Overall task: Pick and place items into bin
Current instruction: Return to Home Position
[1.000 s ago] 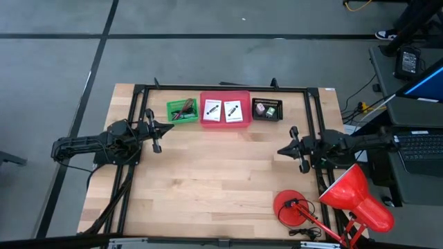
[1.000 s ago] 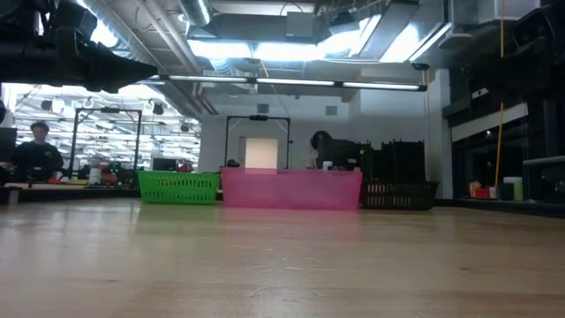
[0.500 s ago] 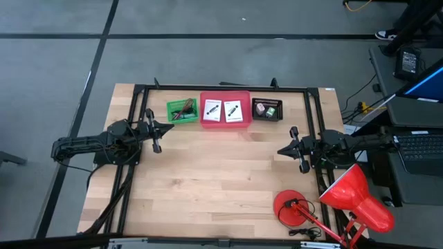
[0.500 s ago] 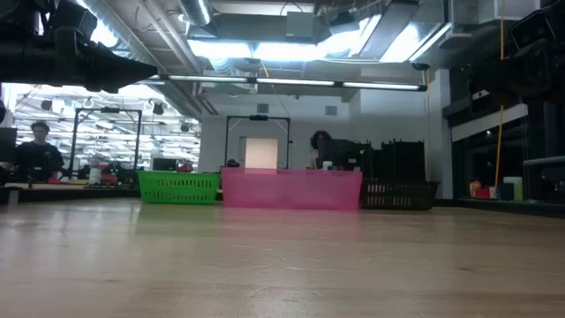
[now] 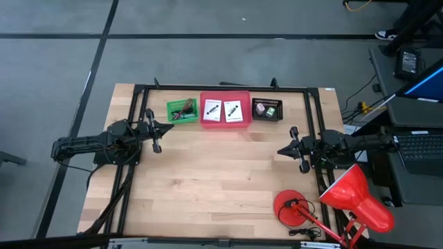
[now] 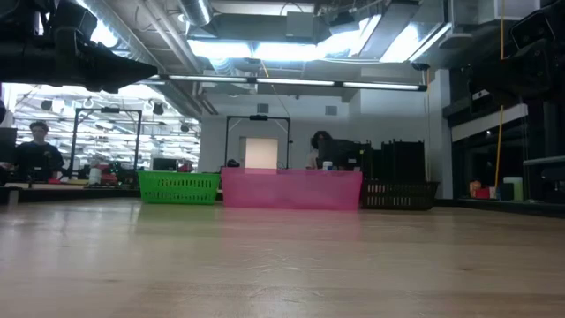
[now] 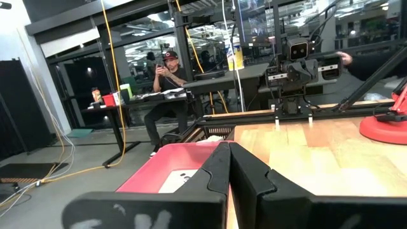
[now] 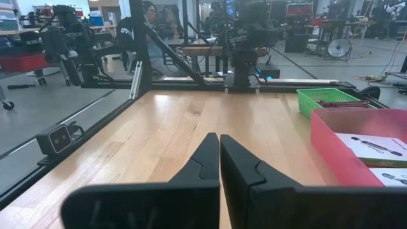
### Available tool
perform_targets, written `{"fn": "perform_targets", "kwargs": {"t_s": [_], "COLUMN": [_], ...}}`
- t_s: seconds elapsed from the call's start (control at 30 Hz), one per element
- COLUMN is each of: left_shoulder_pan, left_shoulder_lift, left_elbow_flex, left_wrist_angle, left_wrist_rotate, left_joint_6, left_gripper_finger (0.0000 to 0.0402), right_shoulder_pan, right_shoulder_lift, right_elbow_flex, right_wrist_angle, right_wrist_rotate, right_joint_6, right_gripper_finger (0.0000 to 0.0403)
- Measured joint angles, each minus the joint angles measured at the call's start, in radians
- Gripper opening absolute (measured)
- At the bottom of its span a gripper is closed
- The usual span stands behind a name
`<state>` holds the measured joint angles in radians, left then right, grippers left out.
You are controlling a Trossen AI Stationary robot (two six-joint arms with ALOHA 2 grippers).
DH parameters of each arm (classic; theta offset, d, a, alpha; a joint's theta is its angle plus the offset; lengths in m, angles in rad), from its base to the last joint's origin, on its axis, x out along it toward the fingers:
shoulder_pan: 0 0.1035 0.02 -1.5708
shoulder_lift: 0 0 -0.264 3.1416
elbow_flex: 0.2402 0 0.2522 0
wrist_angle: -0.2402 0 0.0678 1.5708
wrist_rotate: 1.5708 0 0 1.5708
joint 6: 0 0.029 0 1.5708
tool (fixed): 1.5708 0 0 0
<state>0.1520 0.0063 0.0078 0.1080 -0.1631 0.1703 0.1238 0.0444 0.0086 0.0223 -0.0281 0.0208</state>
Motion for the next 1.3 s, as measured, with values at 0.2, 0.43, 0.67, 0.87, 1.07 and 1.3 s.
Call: {"fn": "perform_targets", "kwargs": {"t_s": [0.2, 0.43, 0.67, 0.87, 1.07, 1.3], "left_shoulder_pan": [0.0, 0.0, 0.0, 0.0, 0.0, 0.0], "left_shoulder_lift": [0.0, 0.0, 0.0, 0.0, 0.0, 0.0], "left_elbow_flex": [0.0, 0.0, 0.0, 0.0, 0.0, 0.0], "left_wrist_angle": [0.0, 0.0, 0.0, 0.0, 0.0, 0.0], "left_wrist_rotate": [0.0, 0.0, 0.0, 0.0, 0.0, 0.0], "left_joint_6": [0.0, 0.0, 0.0, 0.0, 0.0, 0.0], "left_gripper_finger": [0.0002, 0.0002, 0.0002, 0.0002, 0.0002, 0.0002], "right_shoulder_pan": [0.0, 0.0, 0.0, 0.0, 0.0, 0.0], "right_shoulder_lift": [0.0, 0.0, 0.0, 0.0, 0.0, 0.0], "right_elbow_flex": [0.0, 0.0, 0.0, 0.0, 0.0, 0.0], "right_wrist_angle": [0.0, 0.0, 0.0, 0.0, 0.0, 0.0], "right_wrist_rotate": [0.0, 0.0, 0.0, 0.0, 0.0, 0.0], "right_joint_6": [0.0, 0.0, 0.0, 0.0, 0.0, 0.0], "right_gripper_finger": [0.0, 0.0, 0.0, 0.0, 0.0, 0.0]}}
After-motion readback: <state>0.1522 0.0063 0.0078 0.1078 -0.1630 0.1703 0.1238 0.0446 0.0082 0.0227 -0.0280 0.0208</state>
